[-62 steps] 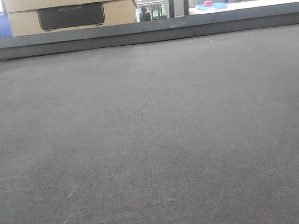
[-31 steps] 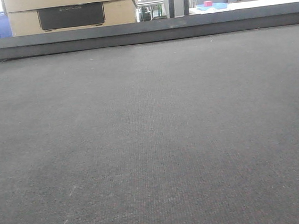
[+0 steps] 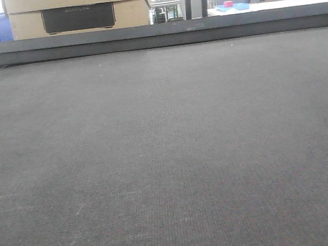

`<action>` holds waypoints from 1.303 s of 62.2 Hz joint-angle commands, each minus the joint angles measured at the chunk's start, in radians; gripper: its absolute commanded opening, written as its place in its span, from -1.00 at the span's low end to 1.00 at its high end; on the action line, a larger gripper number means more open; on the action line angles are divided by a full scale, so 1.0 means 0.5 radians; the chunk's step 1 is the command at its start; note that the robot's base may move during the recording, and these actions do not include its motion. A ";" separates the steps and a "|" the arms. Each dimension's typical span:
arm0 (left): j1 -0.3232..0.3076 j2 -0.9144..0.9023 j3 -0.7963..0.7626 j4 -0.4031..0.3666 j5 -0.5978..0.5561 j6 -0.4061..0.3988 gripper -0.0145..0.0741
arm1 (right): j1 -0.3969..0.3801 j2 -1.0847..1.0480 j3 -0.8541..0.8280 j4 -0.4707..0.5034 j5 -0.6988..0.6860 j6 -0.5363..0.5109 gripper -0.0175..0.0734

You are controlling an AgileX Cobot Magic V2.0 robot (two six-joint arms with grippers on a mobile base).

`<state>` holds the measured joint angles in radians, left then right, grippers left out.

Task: Grab PVC pipe and place in blue bin
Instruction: 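Lift the white pipe off the table with both grippers, then drive backward and turn away from the table holding the pipe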

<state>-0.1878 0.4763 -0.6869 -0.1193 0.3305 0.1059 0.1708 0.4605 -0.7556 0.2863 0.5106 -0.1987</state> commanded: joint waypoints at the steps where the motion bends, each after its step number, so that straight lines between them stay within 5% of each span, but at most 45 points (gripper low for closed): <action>1: -0.009 -0.012 -0.001 -0.005 -0.064 0.005 -0.92 | 0.004 -0.012 0.000 0.003 -0.051 -0.011 -0.99; 81: -0.009 -0.012 -0.001 -0.005 -0.064 0.005 -0.92 | 0.004 -0.012 0.000 0.003 -0.051 -0.011 -0.99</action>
<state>-0.1878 0.4763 -0.6869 -0.1193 0.3305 0.1077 0.1708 0.4605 -0.7556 0.2863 0.5106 -0.1987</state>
